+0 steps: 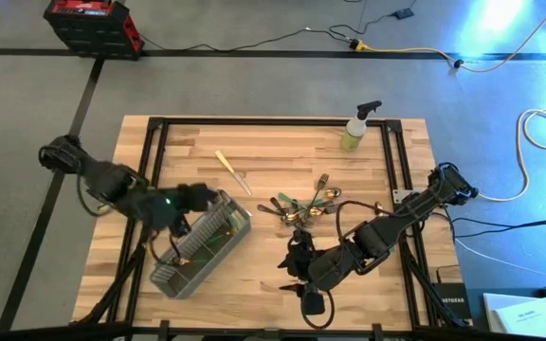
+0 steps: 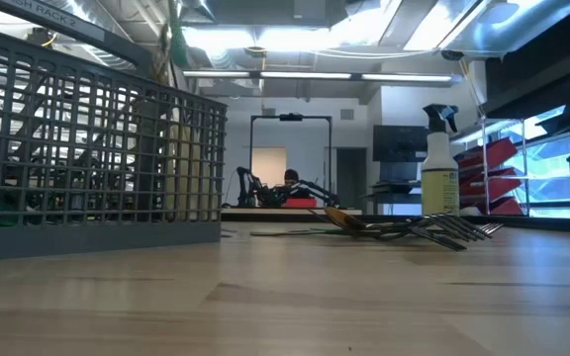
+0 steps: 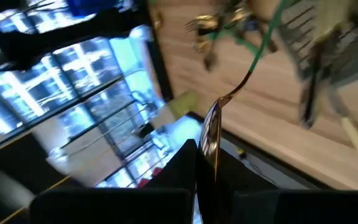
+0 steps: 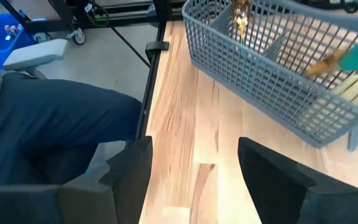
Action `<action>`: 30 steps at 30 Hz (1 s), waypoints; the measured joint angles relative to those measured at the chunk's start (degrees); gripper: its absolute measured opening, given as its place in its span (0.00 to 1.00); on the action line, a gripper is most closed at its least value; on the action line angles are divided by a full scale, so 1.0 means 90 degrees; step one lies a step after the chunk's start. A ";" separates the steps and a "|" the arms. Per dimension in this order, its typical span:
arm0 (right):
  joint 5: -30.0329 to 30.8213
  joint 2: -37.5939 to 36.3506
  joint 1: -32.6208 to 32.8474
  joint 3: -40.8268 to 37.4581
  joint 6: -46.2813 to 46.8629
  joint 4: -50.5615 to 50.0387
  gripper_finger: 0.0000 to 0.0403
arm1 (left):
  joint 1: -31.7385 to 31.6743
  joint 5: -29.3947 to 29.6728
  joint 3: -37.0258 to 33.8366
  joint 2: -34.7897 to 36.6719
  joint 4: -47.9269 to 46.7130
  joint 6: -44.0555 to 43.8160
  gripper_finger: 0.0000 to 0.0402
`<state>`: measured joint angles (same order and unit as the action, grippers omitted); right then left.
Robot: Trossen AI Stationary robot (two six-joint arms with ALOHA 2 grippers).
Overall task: Sort silverware
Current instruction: Put the spoon into the silverware tray
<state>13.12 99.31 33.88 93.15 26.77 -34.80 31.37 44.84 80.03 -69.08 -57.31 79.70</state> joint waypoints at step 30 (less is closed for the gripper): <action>0.0324 0.0002 -0.0002 -0.0698 0.0500 0.0097 0.55 | 0.0773 0.1168 0.1081 -0.0051 -0.0920 -0.0510 0.00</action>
<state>16.04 99.33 33.87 86.87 31.27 -33.93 38.33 55.35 89.76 -69.54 -65.58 75.11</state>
